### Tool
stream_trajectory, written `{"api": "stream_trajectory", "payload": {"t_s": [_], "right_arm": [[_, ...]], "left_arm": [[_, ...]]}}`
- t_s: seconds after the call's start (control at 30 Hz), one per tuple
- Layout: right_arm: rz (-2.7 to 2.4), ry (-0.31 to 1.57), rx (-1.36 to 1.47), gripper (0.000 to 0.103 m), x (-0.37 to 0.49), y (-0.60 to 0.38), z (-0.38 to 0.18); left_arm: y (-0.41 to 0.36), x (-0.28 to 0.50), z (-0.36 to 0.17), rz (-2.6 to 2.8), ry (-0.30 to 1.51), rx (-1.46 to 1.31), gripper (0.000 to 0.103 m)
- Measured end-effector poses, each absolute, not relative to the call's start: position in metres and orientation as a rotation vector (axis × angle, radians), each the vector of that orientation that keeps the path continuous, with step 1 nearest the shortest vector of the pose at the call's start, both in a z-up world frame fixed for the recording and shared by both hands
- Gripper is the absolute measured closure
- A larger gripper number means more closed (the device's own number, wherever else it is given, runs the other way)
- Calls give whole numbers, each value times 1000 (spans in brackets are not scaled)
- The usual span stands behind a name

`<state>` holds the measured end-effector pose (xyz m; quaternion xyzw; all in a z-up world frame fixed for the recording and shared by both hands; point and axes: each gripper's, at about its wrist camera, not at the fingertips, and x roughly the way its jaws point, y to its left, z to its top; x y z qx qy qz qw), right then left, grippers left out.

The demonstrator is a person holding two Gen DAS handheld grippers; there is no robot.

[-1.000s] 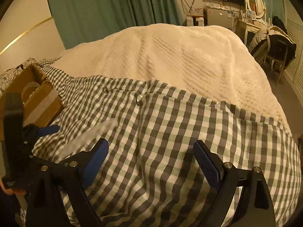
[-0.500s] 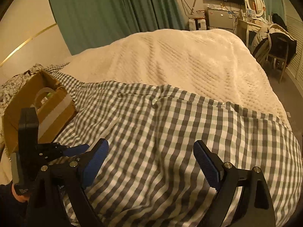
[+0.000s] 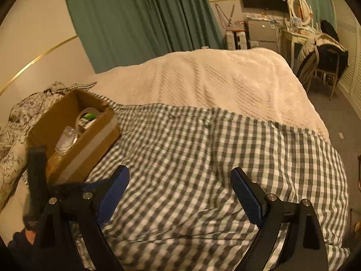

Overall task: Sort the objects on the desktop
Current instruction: 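Carry the comb over the cardboard box and release it with the left gripper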

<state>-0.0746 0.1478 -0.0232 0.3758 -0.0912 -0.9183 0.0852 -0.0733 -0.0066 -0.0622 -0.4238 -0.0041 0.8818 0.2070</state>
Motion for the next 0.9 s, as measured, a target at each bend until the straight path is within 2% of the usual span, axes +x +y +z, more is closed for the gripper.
{"api": "stream_trajectory", "payload": {"t_s": [0.23,0.4,0.47,0.53,0.57,0.63,0.77,0.9], "right_arm": [[-2679,-164,1076,12,-79,89,11],[-2635,-64,1034,12,-92,29,30],[-2628,-51,1026,12,-98,8,34],[-2638,-48,1015,8,-98,-6,37],[-2644,-50,998,6,-95,-13,37],[-2660,-51,968,1,-87,-17,34],[-2722,-24,956,0,-68,-8,14],[-2799,-134,959,0,-57,21,-12]], "left_arm": [[-70,-74,19,2617,79,-1031,81],[-125,-94,15,2709,146,-1125,81],[-140,-98,9,2705,116,-1149,69],[-149,-99,2,2719,83,-1154,11],[-152,-97,0,2750,68,-1132,3],[-160,-86,-1,2802,25,-1028,0],[-167,-62,-10,2895,6,-975,0],[-165,-45,-16,2994,-40,-953,0]]}}
